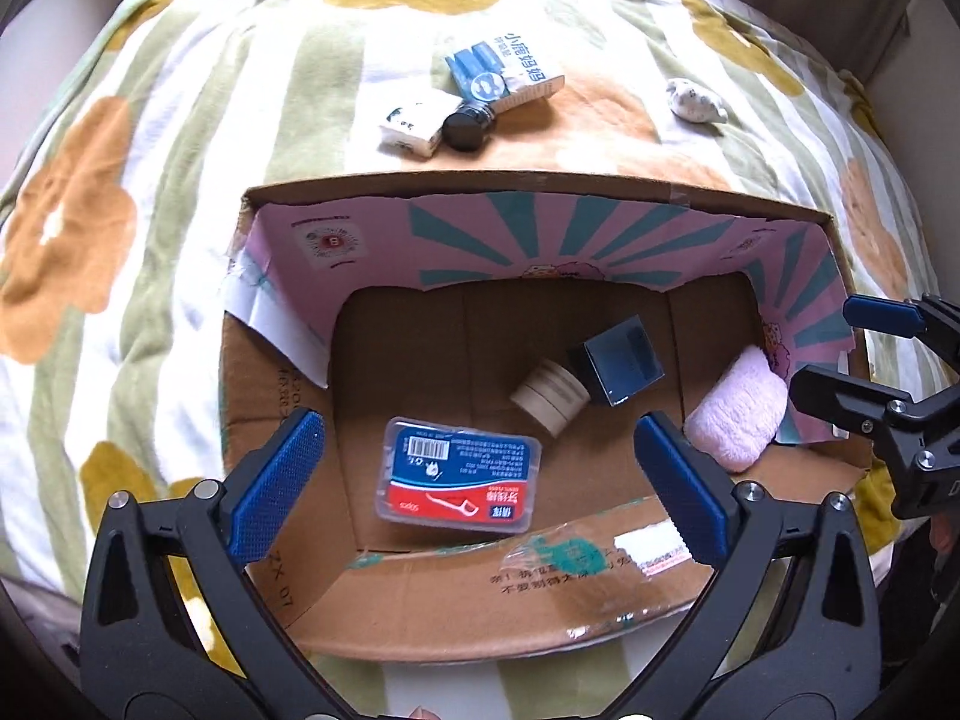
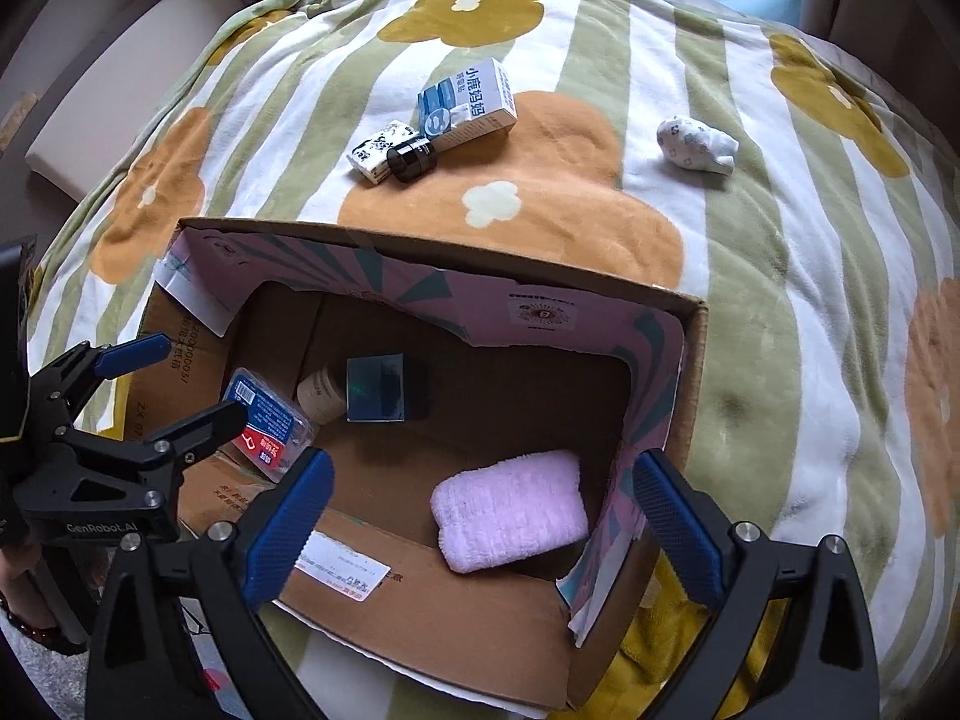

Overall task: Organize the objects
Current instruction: 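Lower the tin and blue box into the cardboard box and release, then move both tools back toward the remaining items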

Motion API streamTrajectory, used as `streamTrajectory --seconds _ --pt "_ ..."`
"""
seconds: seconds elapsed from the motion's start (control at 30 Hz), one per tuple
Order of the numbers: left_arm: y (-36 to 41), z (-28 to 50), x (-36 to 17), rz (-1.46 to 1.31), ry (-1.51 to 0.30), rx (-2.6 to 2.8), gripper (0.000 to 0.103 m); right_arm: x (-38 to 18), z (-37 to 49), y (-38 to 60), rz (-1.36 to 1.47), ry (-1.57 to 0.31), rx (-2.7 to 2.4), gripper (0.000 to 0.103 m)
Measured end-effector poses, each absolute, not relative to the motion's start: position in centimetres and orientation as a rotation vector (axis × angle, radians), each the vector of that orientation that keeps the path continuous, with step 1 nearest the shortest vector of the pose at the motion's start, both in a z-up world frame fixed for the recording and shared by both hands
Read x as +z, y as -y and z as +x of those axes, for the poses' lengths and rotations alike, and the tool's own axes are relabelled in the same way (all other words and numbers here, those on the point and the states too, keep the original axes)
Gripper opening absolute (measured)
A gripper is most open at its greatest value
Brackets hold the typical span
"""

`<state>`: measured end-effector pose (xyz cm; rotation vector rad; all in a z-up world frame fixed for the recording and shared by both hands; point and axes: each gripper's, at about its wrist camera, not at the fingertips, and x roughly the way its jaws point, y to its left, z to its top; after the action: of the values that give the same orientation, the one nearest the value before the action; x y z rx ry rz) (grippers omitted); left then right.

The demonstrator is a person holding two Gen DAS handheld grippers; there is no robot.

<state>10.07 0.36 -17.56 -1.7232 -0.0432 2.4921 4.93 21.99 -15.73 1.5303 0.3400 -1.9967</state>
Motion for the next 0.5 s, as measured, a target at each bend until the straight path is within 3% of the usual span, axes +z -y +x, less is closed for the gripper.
streamTrajectory --seconds 0.5 --pt "0.8 10.8 -16.4 -1.693 0.041 2.487 0.103 -15.2 5.5 -21.8 1.536 -0.368 -2.033 0.099"
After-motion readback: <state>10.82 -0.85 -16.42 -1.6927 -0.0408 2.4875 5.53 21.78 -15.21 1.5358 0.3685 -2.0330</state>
